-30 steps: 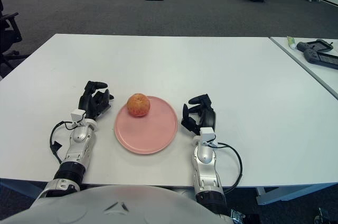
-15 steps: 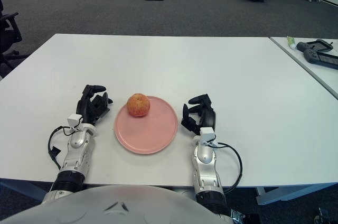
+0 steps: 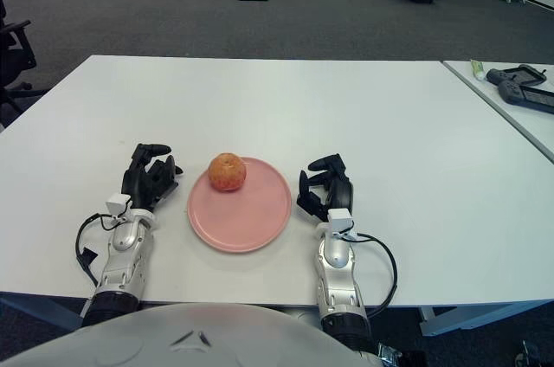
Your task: Put the apple into the plate.
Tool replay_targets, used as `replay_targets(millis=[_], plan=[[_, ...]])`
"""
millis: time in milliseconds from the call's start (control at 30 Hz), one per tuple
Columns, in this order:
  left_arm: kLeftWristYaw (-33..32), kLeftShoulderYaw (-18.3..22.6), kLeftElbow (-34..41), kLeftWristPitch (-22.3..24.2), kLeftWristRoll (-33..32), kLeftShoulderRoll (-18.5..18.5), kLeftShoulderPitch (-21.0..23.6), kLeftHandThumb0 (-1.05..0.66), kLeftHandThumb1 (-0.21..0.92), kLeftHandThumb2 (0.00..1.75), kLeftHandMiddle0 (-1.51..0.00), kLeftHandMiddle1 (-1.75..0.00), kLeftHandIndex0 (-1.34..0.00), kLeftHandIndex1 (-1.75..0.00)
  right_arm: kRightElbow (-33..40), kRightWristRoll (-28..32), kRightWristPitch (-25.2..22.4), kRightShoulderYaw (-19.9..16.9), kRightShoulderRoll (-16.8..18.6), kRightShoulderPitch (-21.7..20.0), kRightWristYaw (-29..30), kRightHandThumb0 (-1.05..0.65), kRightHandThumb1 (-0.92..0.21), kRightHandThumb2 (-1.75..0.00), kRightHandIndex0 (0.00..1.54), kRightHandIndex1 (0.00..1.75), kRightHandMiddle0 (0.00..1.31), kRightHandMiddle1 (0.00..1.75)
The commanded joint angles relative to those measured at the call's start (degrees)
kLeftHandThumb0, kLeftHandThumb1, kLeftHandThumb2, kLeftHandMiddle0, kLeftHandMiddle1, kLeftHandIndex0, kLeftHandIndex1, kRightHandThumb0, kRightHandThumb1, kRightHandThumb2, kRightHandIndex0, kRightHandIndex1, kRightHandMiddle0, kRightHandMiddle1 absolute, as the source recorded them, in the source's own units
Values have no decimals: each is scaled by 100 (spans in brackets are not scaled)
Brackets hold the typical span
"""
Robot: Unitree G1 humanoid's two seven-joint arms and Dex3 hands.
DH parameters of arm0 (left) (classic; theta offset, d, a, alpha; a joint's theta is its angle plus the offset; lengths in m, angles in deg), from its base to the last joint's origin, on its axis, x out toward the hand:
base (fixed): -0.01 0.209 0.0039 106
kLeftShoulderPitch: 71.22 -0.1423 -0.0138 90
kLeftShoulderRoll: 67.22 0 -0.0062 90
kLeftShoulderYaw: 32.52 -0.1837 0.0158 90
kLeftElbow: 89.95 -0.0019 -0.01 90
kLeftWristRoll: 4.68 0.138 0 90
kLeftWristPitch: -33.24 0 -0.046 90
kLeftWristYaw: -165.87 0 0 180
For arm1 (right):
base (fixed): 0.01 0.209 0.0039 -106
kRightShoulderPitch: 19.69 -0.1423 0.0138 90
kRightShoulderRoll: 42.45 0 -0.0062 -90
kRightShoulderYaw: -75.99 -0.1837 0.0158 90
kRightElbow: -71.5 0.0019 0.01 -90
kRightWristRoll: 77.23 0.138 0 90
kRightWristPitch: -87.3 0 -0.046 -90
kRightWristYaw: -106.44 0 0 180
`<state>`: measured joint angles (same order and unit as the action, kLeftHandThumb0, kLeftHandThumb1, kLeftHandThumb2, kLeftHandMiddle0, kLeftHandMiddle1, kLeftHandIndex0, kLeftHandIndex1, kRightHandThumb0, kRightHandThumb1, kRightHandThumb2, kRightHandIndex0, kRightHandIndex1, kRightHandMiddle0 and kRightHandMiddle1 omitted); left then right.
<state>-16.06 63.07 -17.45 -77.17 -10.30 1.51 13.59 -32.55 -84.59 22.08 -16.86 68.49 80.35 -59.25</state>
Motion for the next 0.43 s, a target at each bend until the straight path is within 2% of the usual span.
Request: replay_targets(millis=[0, 400], plan=[[-54, 31, -78, 293, -23, -27, -216, -38, 69, 84, -57, -175, -33, -175, -95, 21, -171, -32, -33, 114, -3, -40, -62, -94, 96, 175, 38, 175], [-62, 25, 44, 314, 37, -9, -269, -38, 67, 87, -62, -175, -34, -175, -47, 49, -238, -16, -22, 136, -45, -40, -61, -95, 97, 175, 39, 175]])
